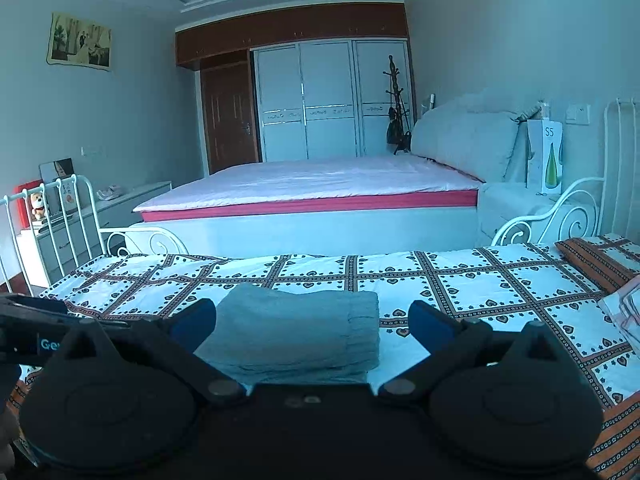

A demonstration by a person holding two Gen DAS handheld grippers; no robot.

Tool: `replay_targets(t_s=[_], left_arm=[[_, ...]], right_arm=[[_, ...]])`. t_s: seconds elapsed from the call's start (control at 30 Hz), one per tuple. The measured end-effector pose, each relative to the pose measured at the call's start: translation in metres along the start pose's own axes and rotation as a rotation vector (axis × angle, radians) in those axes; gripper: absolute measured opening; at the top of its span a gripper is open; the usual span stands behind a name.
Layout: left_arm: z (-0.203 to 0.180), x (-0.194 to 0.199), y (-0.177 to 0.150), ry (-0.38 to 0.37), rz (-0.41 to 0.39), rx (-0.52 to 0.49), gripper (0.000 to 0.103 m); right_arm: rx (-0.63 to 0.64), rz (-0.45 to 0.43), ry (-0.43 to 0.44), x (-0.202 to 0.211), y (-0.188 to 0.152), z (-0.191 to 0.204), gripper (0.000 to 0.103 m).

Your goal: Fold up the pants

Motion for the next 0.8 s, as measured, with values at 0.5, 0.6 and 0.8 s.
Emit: replay_targets(t_s=[0.5,0.6,0.8], left_arm=[[-0.005,-0.017,-0.005,-0.008,0.041,0.004,0.103],[-0.008,-0.020,-0.005,-0.002,0.042,-0.010,0.103],[-0.012,-0.026,-0.007,-0.018,0.050,-0.048,0.103]], right_arm=[[-0.007,0.001,-0.013,-0.007,-0.003,-0.010,0.097],[-0.001,0.006,-0.011,-0.010,-0.004,-0.008,0.097],[-0.008,0.007,-0.003,-0.014,-0.005,-0.006,0.097]])
Point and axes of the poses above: each gripper's, at about its wrist camera, not at the fingertips, and x roughly against the way its jaws point, z to its left, y to its top, the point moved 8 cm from there along -x, roughly the way its jaws point, and after that the axes turned 12 degrees about x, right-handed, at the moved point
